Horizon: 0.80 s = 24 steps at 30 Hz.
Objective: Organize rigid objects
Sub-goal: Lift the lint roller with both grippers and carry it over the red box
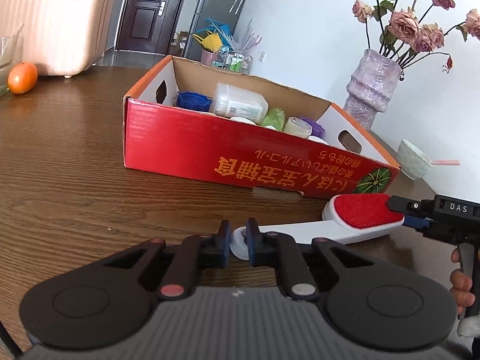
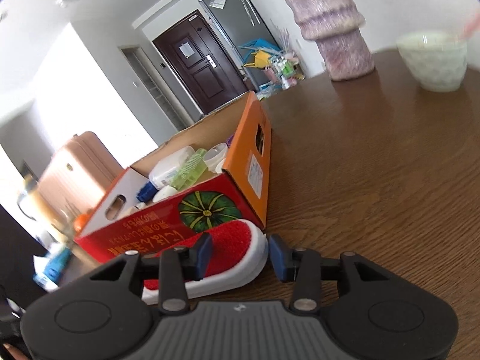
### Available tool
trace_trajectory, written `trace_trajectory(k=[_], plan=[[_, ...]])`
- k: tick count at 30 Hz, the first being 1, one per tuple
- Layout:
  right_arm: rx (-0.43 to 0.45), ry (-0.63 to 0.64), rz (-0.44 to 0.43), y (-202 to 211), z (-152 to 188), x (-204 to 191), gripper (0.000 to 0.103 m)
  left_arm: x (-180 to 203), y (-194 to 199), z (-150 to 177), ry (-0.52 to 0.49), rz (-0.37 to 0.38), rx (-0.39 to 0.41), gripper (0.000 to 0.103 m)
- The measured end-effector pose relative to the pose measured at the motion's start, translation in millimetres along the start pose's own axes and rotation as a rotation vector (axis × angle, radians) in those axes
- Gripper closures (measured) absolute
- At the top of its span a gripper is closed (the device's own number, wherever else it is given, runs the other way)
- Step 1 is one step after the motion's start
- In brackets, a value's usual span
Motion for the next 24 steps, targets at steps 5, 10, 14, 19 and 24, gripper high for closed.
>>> trace_trajectory(k=[5,10,14,19,24], plan=[[0.003,-0.027,-0.008,9,7,-6,0.064,-3,8,3,0.028,-0.036,-0.001,0.091],[0.056,-0.03,-0.001,41,32,-29,0.064,-12,46,15,0.08,-0.033,0.03,0.091],[0.074,-0.014,-0.012,77,62,-56,0.064,-20,93,34,0.101,-0.037,0.048,0.091],[0.082,-0.021,-0.027,123,97,-77,0.064,-24,145,58,0.106,-0.024,0.055,0.091],[0.094,-0.018,-0.051,158,119,-96,0.064,-25,189,65,0.103,-0.021,0.106,0.091]])
Point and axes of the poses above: each gripper's, at about its wrist camera, not at the fingertips, and y roughly against the way its jaws point, x to its right, z to its underside, the point moved 10 cm from there along -y, roughly the way its jaws point, and after that the axes turned 9 degrees about -z, right-handed, at the moved point
